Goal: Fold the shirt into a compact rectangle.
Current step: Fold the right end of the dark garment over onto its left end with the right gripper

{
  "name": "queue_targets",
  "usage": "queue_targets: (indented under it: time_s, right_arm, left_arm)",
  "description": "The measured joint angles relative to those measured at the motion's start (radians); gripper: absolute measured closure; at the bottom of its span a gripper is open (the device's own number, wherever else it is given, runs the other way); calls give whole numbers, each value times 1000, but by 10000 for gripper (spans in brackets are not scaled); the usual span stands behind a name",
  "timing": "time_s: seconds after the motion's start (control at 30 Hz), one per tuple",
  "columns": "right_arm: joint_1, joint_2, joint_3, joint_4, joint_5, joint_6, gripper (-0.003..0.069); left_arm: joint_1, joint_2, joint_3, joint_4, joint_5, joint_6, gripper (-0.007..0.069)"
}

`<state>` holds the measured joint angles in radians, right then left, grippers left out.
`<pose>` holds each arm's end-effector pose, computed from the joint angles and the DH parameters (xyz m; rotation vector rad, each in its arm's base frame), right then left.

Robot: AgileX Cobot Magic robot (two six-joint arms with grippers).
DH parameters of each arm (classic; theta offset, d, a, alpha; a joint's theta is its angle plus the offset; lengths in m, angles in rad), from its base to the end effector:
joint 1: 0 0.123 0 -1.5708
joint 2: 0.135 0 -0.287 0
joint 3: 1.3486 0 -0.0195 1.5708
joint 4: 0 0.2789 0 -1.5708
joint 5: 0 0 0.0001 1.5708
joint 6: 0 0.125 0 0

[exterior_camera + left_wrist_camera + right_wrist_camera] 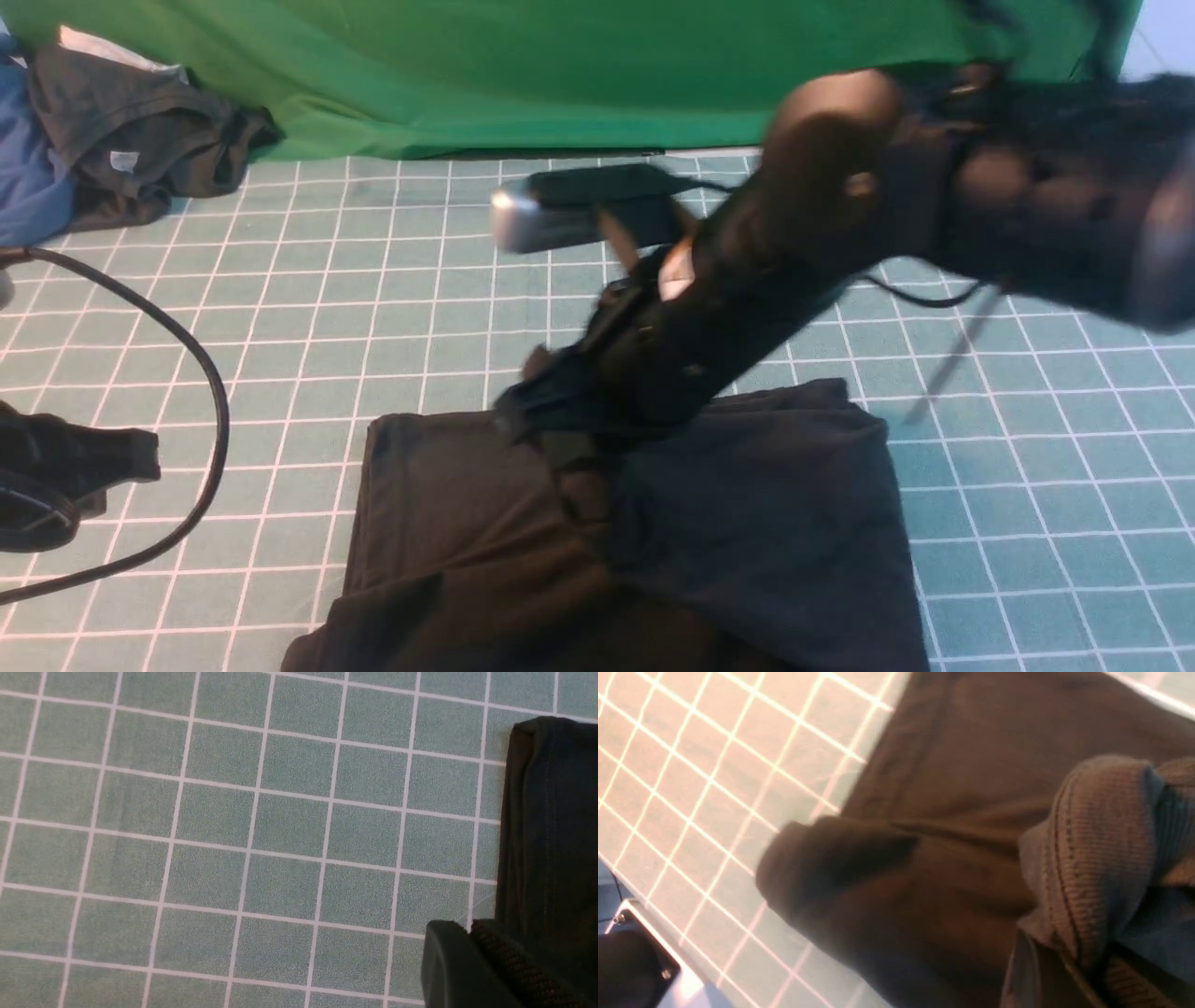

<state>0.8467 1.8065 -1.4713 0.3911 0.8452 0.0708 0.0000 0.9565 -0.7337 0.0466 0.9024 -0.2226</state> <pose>0.2636 0.3519 0.2367 -0.8022 2.6604 0.7451 0.2100 0.0046 0.2517 -0.2651 2.5938 -0.0214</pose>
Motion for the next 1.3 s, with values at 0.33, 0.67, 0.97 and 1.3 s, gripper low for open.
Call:
queue_targets:
  time_s: [0.33, 0.67, 0.97, 1.3]
  right_arm:
    - [130, 188, -177, 6, -6, 0, 601]
    - [191, 279, -193, 82, -126, 0, 278]
    - [159, 228, -284, -115, 166, -100, 285]
    - [-49, -17, -201, -468, 355, -18, 643]
  left_arm:
    - [0, 0, 0, -1, -1, 10, 613]
    - [0, 0, 0, -8, -1, 11, 613]
    - [0, 0, 0, -27, -7, 17, 613]
    - [-54, 43, 0, -523, -73, 355, 613]
